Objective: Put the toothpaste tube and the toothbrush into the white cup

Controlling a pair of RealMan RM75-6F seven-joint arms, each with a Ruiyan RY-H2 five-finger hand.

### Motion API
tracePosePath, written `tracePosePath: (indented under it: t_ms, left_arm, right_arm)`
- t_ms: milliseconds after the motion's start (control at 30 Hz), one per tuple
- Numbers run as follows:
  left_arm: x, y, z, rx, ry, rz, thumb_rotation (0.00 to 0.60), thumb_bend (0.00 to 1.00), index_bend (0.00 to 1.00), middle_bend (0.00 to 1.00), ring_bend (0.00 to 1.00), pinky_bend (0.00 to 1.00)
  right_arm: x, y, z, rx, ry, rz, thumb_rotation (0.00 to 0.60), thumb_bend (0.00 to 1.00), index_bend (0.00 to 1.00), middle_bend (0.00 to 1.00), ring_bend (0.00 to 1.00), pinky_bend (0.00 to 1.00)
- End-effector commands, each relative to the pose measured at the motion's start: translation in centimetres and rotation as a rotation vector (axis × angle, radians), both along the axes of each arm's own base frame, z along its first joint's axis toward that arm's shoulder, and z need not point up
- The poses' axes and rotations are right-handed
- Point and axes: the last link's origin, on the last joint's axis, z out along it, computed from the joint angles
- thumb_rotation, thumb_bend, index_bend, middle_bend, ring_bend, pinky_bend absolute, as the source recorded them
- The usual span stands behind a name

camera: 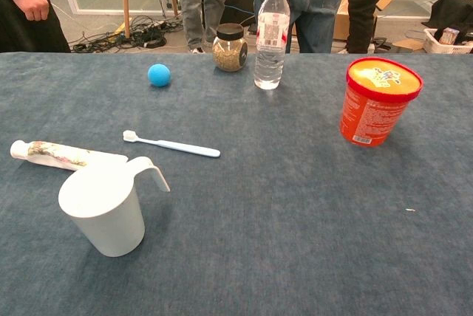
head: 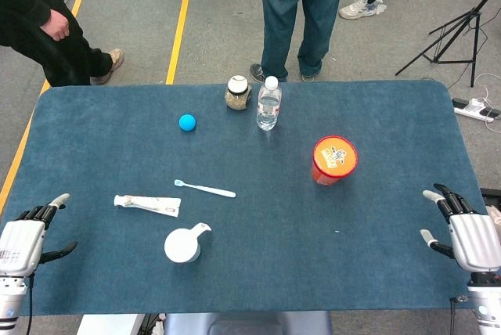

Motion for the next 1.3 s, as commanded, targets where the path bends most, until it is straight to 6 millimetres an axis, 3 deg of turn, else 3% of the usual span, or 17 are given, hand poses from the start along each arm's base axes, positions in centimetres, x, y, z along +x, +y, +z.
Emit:
tracePosePath:
  t_ms: [33, 333, 367, 400, 467, 633, 833, 1300]
  left_arm:
    - [0.0, 0.0, -0.1, -0.004, -0.002, -0.001, 0.600, 0.01, 0.17, 0.33, 0.36, 0.43]
    - [0.2, 0.0, 0.0, 0.011, -0.011, -0.007, 0.600, 0.01, 0.19, 0.29, 0.35, 0.43]
    - [0.3, 0.1, 0.0, 0.011, -0.017, -0.012, 0.600, 0.01, 0.20, 0.26, 0.33, 0.43]
    - [0.4, 0.2, 0.0, 0.009, -0.022, -0.017, 0.600, 0.01, 0.20, 0.23, 0.31, 0.42]
    - [0.7, 0.5, -0.2, 0.004, -0.060, -0.032, 0.600, 0.01, 0.22, 0.15, 0.21, 0.37]
    - [2.0, 2.7, -0.6, -0.117, -0.147, -0.065, 0.600, 0.01, 0.24, 0.01, 0.01, 0.15]
    - [3.7, 6.5, -1.6, -0.288, -0.182, -0.052, 0.600, 0.01, 0.24, 0.00, 0.00, 0.06]
    - [5.9, 11.2, -5.3, -0.475, -0.139, -0.025, 0.600, 0.01, 0.22, 0.00, 0.00, 0.02]
  right_arm:
    - [0.2, 0.2, 0.1, -0.005, -0.005, 0.008, 0.600, 0.15, 0.27, 0.19, 0.25, 0.60]
    - [0.2, 0.1, 0.1, -0.010, -0.008, 0.010, 0.600, 0.16, 0.27, 0.19, 0.24, 0.60]
    - [1.5, -2.5, 1.1, -0.057, -0.032, 0.055, 0.600, 0.16, 0.27, 0.19, 0.24, 0.60]
    - [1.9, -3.4, 1.5, -0.048, -0.043, 0.021, 0.600, 0.16, 0.27, 0.19, 0.24, 0.59]
    - [0.6, 0.0, 1.5, -0.027, -0.027, -0.037, 0.600, 0.16, 0.27, 0.19, 0.24, 0.59]
    - [0.4, -0.2, 1.9, -0.021, -0.022, -0.013, 0.600, 0.16, 0.27, 0.19, 0.24, 0.59]
    - [0.0, 0.1, 1.8, -0.020, -0.019, -0.001, 0.600, 0.16, 0.27, 0.19, 0.24, 0.59]
    - [-0.5, -0.1, 1.9, -0.015, -0.024, -0.004, 0.600, 0.16, 0.27, 0.19, 0.24, 0.58]
